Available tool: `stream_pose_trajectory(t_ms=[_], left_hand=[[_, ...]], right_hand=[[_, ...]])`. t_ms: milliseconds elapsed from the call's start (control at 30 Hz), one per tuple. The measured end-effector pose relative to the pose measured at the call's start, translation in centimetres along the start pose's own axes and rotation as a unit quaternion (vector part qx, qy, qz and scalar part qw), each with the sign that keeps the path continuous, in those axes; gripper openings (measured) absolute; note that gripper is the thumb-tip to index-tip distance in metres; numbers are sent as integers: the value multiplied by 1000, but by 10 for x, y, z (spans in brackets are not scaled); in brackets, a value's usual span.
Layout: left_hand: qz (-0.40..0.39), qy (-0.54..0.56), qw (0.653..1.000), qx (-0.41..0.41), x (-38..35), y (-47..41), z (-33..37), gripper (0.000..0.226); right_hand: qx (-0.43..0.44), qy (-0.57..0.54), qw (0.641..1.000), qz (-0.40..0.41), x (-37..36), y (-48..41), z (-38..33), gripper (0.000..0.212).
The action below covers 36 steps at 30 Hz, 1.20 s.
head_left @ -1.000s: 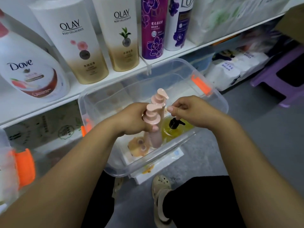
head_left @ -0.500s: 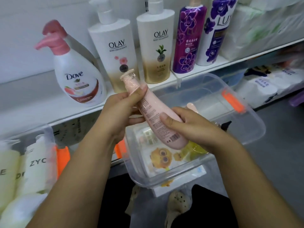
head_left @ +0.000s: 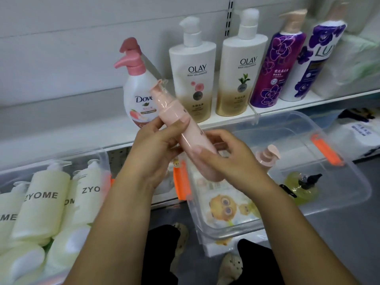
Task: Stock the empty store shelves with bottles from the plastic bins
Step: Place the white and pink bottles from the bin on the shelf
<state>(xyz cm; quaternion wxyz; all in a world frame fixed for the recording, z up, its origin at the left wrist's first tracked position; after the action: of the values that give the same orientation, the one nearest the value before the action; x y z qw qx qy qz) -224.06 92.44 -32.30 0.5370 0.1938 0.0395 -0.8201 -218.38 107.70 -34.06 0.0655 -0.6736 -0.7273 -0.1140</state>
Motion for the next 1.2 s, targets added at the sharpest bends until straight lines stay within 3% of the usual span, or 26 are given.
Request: stream_pose_trajectory(t_ms=[67,167,267,400,500,667,833,1000,1200], left_hand=[[-35,30,999,-3,6,2,9,49],[-67,75,995,-1,13,11,12,41],[-67,107,992,5,24,26,17,39],[-45,-31,997,47,46,59,32,39],[14,-43,998,51,71,81,32,37],[112,-7,993,25,130,99,29,26],[177,-121,977,-14,176,82,63,25],[182,-318,927,-82,179,44,107,30],[159,-349,919,-91,186,-7,104,40]], right_hand=[[-43,-51,996,-57,-11,6,6,40],[-102,-126,979,-124,-39,13,13,62],[-60,-138,986,-74,-50,12,-1,58],[6,-101,994,39,-56,14,-26,45],[29,1,997,76,-81,5,-45,42],[43,3,998,53,-133,-16,-44,24],[27,-15,999,14,-143,-34,-36,29],[33,43,995,89,-117,-42,-33,30],[41,132,988,65,-112,-62,-26,37]])
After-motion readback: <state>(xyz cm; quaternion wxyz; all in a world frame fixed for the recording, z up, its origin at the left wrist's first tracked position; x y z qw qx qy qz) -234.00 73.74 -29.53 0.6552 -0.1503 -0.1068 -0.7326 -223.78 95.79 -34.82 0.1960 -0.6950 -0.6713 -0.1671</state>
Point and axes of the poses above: each hand's wrist, its own y-axis away from the middle knuckle, its own x-axis out of the back of the hand, z = x × y, the point moved 9 cm from there along -y, towards the middle knuckle, and after that the axes turned 11 degrees about -z, right-handed, at the moved point
